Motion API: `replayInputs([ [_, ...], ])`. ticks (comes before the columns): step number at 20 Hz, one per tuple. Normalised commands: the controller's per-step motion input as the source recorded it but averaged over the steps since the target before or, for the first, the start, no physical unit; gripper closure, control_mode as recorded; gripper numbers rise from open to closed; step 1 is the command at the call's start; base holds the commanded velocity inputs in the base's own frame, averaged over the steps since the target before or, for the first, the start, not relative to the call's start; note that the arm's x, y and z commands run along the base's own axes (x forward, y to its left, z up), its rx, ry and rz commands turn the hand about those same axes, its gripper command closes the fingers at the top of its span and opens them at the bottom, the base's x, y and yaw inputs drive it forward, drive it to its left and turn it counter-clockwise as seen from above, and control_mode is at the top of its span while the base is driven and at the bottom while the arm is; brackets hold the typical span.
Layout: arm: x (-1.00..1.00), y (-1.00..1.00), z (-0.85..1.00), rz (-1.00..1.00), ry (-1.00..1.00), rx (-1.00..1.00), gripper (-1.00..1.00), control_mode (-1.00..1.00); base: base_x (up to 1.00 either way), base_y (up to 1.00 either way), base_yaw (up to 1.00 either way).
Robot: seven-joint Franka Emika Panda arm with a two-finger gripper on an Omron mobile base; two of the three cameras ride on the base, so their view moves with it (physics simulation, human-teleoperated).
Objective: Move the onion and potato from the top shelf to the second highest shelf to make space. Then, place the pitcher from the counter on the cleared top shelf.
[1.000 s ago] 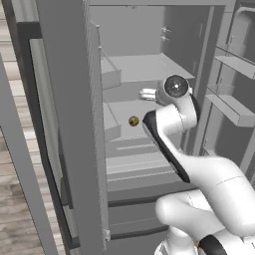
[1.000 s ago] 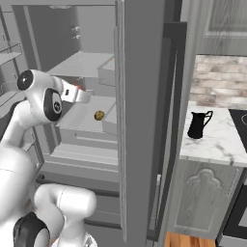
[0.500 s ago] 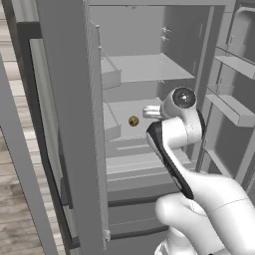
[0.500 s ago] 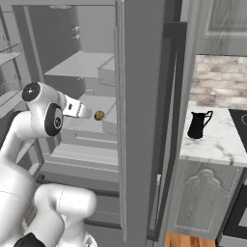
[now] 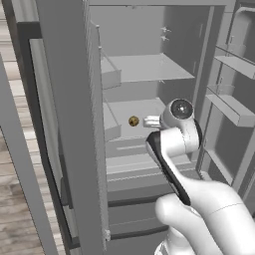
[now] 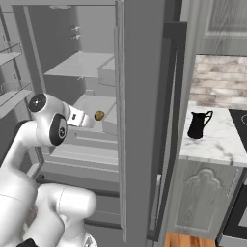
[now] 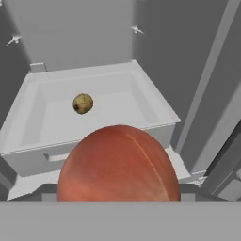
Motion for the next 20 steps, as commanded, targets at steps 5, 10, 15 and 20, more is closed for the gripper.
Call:
replayInputs([
  [5, 0.23, -0.23, -0.29, -0.03, 0.0, 0.0, 1.0, -1.0, 0.0, 0.0, 0.0],
  [10, 0.44, -0.23, -0.29, -0.02, 0.0, 0.0, 1.0, -1.0, 0.0, 0.0, 0.0],
  [15, 0.56, -0.14, -0.17, 0.0, 0.0, 0.0, 1.0, -1.0, 0.0, 0.0, 0.0],
  [20, 0.57, -0.11, -0.13, 0.0, 0.0, 0.0, 1.0, -1.0, 0.0, 0.0, 0.0],
])
